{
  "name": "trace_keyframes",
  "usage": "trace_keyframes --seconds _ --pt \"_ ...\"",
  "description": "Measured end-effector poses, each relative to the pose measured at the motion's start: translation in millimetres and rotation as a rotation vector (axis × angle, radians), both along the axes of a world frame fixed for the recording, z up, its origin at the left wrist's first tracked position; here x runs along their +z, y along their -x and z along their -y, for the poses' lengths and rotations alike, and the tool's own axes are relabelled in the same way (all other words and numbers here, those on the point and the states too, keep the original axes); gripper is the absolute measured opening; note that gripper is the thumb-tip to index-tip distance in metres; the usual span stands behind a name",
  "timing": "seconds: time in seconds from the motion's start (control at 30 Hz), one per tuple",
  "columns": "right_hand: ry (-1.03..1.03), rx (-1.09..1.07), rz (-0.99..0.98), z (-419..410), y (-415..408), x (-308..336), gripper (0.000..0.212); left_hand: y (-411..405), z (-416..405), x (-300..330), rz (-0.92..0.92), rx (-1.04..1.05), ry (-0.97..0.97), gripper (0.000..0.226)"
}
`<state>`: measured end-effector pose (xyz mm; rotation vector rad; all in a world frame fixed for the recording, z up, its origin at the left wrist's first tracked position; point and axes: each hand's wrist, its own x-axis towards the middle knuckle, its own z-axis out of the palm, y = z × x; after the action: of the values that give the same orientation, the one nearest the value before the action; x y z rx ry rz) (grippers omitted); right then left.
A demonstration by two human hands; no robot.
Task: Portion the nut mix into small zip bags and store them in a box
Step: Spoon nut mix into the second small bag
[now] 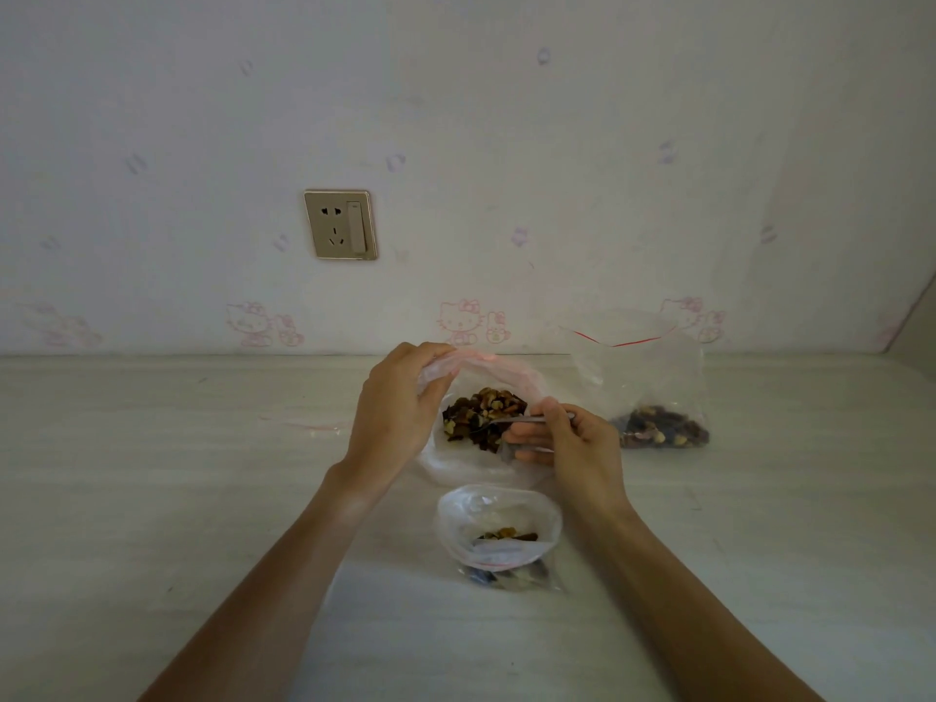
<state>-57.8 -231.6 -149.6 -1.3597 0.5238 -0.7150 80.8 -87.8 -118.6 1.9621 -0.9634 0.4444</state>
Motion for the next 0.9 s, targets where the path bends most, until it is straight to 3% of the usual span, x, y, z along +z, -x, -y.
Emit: trace_keyframes --seconds 0.13,0.33,0.53,0.67,0.8,0.9 --pt "-0.122 0.025 0.045 0.9 5.4 3.9 0.033 3.4 -0.4 1.6 0.016 0.049 -0.063 0.034" --pt "-0.066 0.059 0.068 5.1 20.5 22.5 0.034 8.0 -13.5 8.5 -0.012 0.096 -0.184 0.054" --pt "-0.048 0.088 0.081 2.2 54.5 42.6 0.033 39.8 -41.3 15.5 0.083 0.114 -0.073 0.031" --pt "-0.052 0.106 0.082 -2.1 85.8 43.8 0.033 70.7 -58.7 4.5 -0.119 0.032 -0.113 0.008" --pt "-0.034 0.123 0.048 -8.1 112.4 33.9 0.034 92.3 -63.8 -15.7 -0.251 0.049 -0.275 0.023" --pt "0.088 0.160 0.016 -10.8 125.0 26.8 0.032 97.4 -64.1 -23.4 -0.279 0.074 -0.319 0.022"
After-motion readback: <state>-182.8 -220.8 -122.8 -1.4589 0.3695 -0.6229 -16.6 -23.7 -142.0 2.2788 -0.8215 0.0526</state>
